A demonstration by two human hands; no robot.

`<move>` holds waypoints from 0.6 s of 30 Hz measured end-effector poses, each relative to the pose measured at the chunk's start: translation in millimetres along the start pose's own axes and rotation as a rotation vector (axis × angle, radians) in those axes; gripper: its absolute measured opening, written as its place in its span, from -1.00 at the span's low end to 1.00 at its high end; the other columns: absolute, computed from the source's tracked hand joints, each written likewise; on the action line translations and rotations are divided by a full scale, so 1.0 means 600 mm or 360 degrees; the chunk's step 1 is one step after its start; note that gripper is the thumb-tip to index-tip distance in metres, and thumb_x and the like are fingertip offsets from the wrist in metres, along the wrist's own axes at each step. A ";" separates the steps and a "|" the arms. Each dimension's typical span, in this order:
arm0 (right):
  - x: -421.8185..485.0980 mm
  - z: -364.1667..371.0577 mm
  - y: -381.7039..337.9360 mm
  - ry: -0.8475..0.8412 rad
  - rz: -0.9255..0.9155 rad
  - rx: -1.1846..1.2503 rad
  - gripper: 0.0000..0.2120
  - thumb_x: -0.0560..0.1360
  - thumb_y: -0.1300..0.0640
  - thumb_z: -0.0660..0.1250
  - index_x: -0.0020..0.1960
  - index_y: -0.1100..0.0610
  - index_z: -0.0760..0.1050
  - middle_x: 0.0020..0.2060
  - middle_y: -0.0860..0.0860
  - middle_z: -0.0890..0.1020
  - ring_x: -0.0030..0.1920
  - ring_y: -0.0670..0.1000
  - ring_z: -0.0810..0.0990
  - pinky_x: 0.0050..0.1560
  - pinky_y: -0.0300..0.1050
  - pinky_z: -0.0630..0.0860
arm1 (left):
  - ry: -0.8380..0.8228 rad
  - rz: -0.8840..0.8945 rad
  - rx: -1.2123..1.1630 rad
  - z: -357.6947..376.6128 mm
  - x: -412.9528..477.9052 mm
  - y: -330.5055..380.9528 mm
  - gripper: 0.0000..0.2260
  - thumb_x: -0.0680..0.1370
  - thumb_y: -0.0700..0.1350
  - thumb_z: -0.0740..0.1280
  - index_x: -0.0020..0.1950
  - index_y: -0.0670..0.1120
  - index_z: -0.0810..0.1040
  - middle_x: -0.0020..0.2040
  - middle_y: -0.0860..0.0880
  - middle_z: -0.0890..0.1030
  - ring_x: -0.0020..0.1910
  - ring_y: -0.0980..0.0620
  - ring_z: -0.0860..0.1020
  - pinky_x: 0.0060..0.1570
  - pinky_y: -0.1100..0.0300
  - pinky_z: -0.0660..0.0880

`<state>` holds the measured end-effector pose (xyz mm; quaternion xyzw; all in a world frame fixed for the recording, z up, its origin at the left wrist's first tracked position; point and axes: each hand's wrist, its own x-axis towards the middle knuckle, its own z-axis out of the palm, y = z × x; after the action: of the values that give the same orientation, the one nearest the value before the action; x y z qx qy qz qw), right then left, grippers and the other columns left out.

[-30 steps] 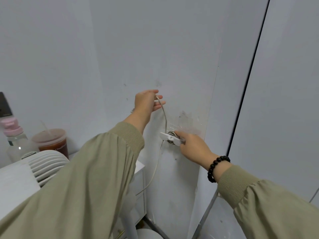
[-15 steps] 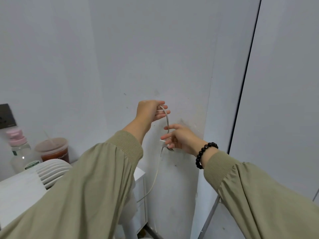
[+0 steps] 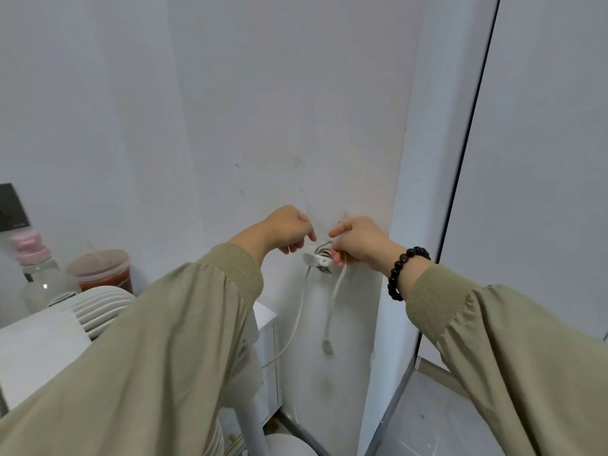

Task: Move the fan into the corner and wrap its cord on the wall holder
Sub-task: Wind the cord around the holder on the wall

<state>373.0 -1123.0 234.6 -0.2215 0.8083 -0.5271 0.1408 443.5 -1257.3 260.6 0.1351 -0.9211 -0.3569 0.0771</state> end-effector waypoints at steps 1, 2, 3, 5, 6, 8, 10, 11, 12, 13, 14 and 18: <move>-0.001 -0.003 0.002 0.0071 -0.0087 -0.0331 -0.79 0.45 0.44 0.21 0.02 0.23 0.46 -0.34 0.19 0.58 -0.47 0.05 0.59 -0.37 -0.11 0.59 | -0.0131 -0.0003 0.0054 0.009 -0.001 0.001 -0.77 0.50 -0.26 0.19 -0.04 -0.13 0.64 -0.37 -0.08 0.52 -0.43 0.00 0.45 -0.42 0.24 0.43; -0.005 -0.007 0.005 0.0161 -0.0184 -0.0674 -0.79 0.43 0.43 0.23 0.02 0.26 0.50 -0.28 0.20 0.61 -0.33 0.13 0.62 -0.24 -0.04 0.62 | -0.0245 -0.0008 0.0107 0.018 -0.003 0.003 -0.71 0.50 -0.29 0.16 0.06 -0.09 0.62 -0.35 -0.08 0.54 -0.43 0.01 0.47 -0.41 0.25 0.45; -0.010 -0.011 0.008 0.0249 -0.0276 -0.0963 -0.80 0.43 0.41 0.22 0.00 0.31 0.54 -0.20 0.22 0.64 -0.20 0.18 0.63 -0.13 0.00 0.61 | -0.0340 -0.0017 0.0152 0.027 -0.004 0.005 -0.64 0.50 -0.31 0.13 0.14 -0.05 0.60 -0.33 -0.07 0.55 -0.43 0.01 0.48 -0.39 0.25 0.47; -0.025 -0.016 0.018 0.0365 -0.0424 -0.1350 -0.84 0.45 0.37 0.20 -0.06 0.32 0.55 -0.14 0.20 0.64 -0.09 0.21 0.60 -0.12 -0.04 0.55 | -0.0474 -0.0037 0.0193 0.045 -0.005 0.008 -0.58 0.50 -0.32 0.12 0.26 0.00 0.51 -0.31 -0.06 0.56 -0.42 0.03 0.50 -0.38 0.25 0.49; -0.032 -0.017 0.022 0.0383 -0.0479 -0.1496 -0.87 0.48 0.35 0.19 -0.13 0.30 0.51 -0.18 0.16 0.61 -0.11 0.20 0.57 -0.19 -0.06 0.49 | -0.0517 -0.0043 0.0204 0.053 -0.004 0.008 -0.57 0.51 -0.31 0.12 0.31 0.01 0.47 -0.30 -0.06 0.57 -0.42 0.03 0.50 -0.36 0.24 0.50; -0.041 -0.014 0.031 0.0379 -0.0560 -0.1719 -0.76 0.50 0.34 0.15 -0.33 0.20 0.30 -0.37 0.05 0.42 -0.22 0.16 0.46 -0.36 -0.13 0.30 | -0.0562 -0.0033 0.0244 0.066 -0.004 0.006 -0.57 0.53 -0.28 0.13 0.35 0.02 0.42 -0.28 -0.07 0.58 -0.40 0.02 0.52 -0.33 0.22 0.52; -0.047 -0.010 0.038 0.0388 -0.0600 -0.1843 -0.65 0.49 0.36 0.13 -0.39 0.13 0.11 -0.44 0.00 0.25 -0.26 0.12 0.37 -0.44 -0.18 0.16 | -0.0553 -0.0008 0.0269 0.073 -0.005 0.003 -0.60 0.53 -0.27 0.11 0.33 0.00 0.42 -0.25 -0.10 0.58 -0.39 0.00 0.52 -0.30 0.19 0.52; -0.051 -0.007 0.042 0.0393 -0.0616 -0.1896 -0.64 0.48 0.36 0.14 -0.39 0.11 0.09 -0.44 -0.01 0.23 -0.27 0.11 0.36 -0.42 -0.17 0.18 | -0.0549 -0.0001 0.0278 0.074 -0.005 0.000 -0.60 0.52 -0.28 0.10 0.32 -0.01 0.43 -0.24 -0.12 0.58 -0.38 0.00 0.52 -0.29 0.18 0.52; -0.051 -0.003 0.048 0.0400 -0.0614 -0.1924 -0.63 0.47 0.37 0.14 -0.40 0.11 0.09 -0.44 -0.01 0.22 -0.26 0.10 0.36 -0.37 -0.15 0.24 | -0.0550 0.0004 0.0285 0.073 -0.006 -0.002 -0.58 0.51 -0.29 0.09 0.32 -0.01 0.43 -0.23 -0.13 0.58 -0.37 -0.01 0.52 -0.28 0.17 0.52; -0.052 0.001 0.054 0.0405 -0.0597 -0.1924 -0.63 0.46 0.38 0.15 -0.40 0.11 0.09 -0.45 -0.01 0.23 -0.26 0.10 0.37 -0.31 -0.12 0.27 | -0.0558 0.0002 0.0286 0.070 -0.005 -0.005 -0.56 0.50 -0.31 0.08 0.32 0.00 0.43 -0.22 -0.13 0.58 -0.37 -0.01 0.53 -0.27 0.16 0.52; -0.051 0.005 0.060 0.0411 -0.0569 -0.1918 -0.63 0.45 0.40 0.15 -0.40 0.11 0.10 -0.45 -0.01 0.23 -0.27 0.10 0.37 -0.28 -0.12 0.29 | -0.0567 -0.0003 0.0280 0.067 -0.004 -0.007 -0.54 0.49 -0.33 0.07 0.32 0.02 0.43 -0.23 -0.13 0.58 -0.36 -0.01 0.54 -0.25 0.16 0.53; -0.047 0.023 0.092 0.0473 -0.0451 -0.1800 -0.62 0.46 0.41 0.12 -0.41 0.10 0.09 -0.45 -0.02 0.23 -0.33 0.08 0.36 -0.29 -0.12 0.29 | -0.0572 -0.0019 0.0223 0.061 0.000 -0.017 -0.51 0.49 -0.33 0.07 0.29 0.09 0.47 -0.24 -0.11 0.59 -0.35 -0.01 0.55 -0.22 0.16 0.54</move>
<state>392.1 -1100.6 178.6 -0.2916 0.9369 -0.0542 -0.1849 437.0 -1241.2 226.5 0.0796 -0.9418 -0.3108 -0.1004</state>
